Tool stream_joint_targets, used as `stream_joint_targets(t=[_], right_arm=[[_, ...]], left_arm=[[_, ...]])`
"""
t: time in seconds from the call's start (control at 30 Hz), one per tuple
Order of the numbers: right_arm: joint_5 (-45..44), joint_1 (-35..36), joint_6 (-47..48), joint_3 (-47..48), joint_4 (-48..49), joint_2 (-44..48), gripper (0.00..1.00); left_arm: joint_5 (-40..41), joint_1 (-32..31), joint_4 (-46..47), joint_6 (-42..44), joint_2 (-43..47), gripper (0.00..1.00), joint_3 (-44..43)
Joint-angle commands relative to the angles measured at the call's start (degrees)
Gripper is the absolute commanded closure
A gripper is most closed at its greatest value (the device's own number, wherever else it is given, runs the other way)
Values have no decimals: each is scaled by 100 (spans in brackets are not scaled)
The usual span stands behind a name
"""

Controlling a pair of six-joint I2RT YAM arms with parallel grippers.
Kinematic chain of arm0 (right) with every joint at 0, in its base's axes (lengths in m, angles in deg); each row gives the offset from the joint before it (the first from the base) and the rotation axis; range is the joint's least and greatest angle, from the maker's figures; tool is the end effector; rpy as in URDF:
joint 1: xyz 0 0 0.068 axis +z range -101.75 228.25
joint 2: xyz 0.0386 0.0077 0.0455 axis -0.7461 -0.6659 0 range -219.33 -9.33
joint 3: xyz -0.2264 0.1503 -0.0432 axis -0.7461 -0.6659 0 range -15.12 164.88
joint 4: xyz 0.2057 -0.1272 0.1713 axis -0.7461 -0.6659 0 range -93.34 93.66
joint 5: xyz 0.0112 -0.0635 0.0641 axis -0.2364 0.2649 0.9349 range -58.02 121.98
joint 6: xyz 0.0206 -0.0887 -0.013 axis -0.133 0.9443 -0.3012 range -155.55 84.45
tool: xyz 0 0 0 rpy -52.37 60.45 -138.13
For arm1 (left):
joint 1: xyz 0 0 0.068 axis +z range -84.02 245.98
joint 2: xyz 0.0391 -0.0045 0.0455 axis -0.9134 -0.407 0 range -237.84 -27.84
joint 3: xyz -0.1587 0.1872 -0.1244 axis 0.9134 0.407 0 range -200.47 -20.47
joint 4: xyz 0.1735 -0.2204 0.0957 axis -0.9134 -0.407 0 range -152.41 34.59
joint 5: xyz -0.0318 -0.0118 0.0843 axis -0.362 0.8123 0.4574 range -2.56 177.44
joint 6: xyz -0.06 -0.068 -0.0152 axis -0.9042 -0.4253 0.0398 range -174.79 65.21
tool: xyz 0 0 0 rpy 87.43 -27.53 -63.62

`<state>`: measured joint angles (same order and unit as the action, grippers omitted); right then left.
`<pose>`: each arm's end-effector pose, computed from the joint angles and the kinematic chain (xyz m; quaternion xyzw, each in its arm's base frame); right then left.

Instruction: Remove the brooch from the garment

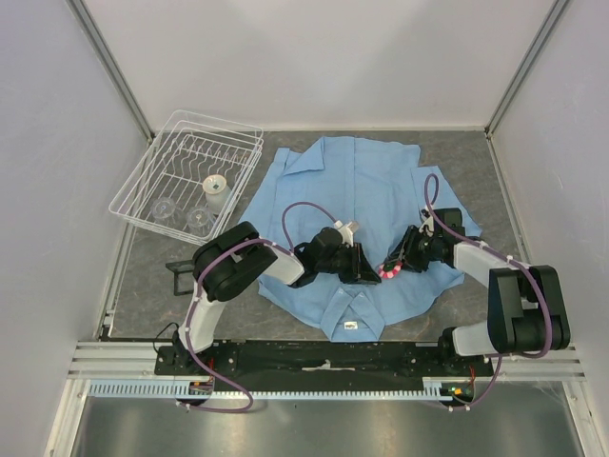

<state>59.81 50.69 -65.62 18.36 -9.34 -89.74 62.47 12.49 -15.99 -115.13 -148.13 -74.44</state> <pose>0.2837 0.0507 0.0839 0.1632 0.9252 0.2936 0.1767 0.2430 -0.3867 0.0421 0.0633 0.8373 -0.5286 0.1246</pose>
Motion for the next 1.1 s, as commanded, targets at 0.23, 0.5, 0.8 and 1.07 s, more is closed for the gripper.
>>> stream_joint_targets(t=[0.23, 0.5, 0.8, 1.07], right_arm=[[266, -15, 106, 89, 280, -248, 66], [196, -15, 71, 72, 315, -301, 78], [-471, -15, 273, -121, 438, 163, 100], [-340, 11, 326, -323, 798, 657, 100]], left_arm=[[71, -73, 136, 268, -82, 73, -227], [54, -91, 163, 251, -144, 73, -263], [-34, -65, 207, 137, -153, 73, -306], [-464, 102, 470, -347, -108, 59, -534]])
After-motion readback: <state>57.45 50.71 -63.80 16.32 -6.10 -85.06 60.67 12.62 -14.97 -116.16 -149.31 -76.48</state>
